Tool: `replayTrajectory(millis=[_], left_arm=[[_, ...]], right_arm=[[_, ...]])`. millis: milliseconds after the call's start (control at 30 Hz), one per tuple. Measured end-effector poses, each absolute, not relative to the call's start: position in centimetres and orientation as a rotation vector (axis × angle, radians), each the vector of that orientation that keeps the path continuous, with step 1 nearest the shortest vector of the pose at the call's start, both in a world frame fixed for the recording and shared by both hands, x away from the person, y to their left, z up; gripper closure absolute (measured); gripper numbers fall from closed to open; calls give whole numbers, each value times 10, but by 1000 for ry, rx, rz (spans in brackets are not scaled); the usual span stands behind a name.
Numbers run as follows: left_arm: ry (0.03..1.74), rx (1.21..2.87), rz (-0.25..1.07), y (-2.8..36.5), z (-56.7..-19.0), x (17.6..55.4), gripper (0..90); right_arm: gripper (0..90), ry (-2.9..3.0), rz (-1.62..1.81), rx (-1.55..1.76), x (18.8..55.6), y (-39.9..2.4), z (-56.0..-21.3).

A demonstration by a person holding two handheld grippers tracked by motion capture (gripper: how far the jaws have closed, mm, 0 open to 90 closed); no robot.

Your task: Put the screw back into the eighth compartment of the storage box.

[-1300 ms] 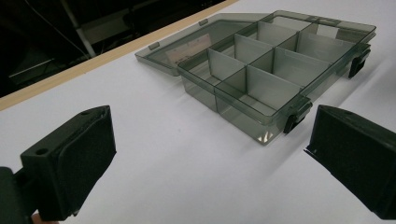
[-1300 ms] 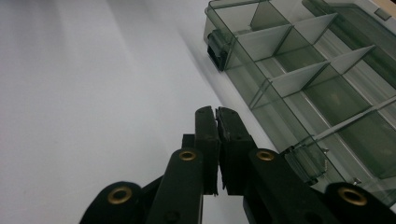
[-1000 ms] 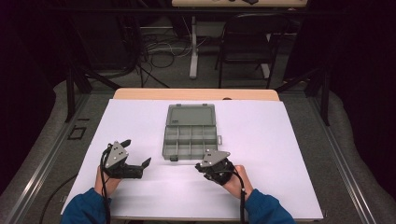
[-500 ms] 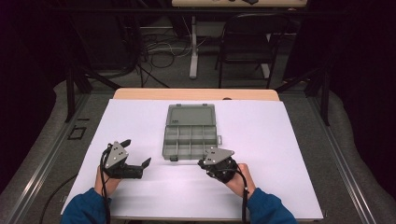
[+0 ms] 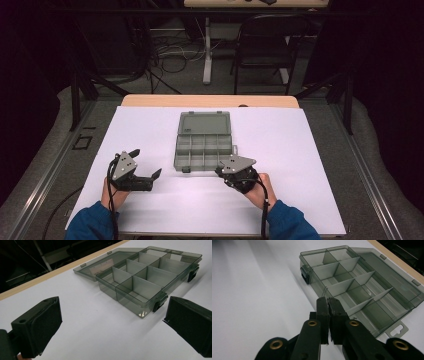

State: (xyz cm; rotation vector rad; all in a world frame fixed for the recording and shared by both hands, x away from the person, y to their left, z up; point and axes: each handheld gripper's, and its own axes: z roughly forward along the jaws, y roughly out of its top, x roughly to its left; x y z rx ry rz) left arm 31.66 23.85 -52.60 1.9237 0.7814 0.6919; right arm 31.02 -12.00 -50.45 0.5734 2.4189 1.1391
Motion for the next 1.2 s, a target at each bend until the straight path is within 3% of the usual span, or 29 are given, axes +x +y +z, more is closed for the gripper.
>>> replayTrajectory(millis=[1200], left_arm=[[780, 1916, 710, 240, -524, 315, 5]], right_arm=[[876, 2331, 1128, 641, 324, -130, -495]])
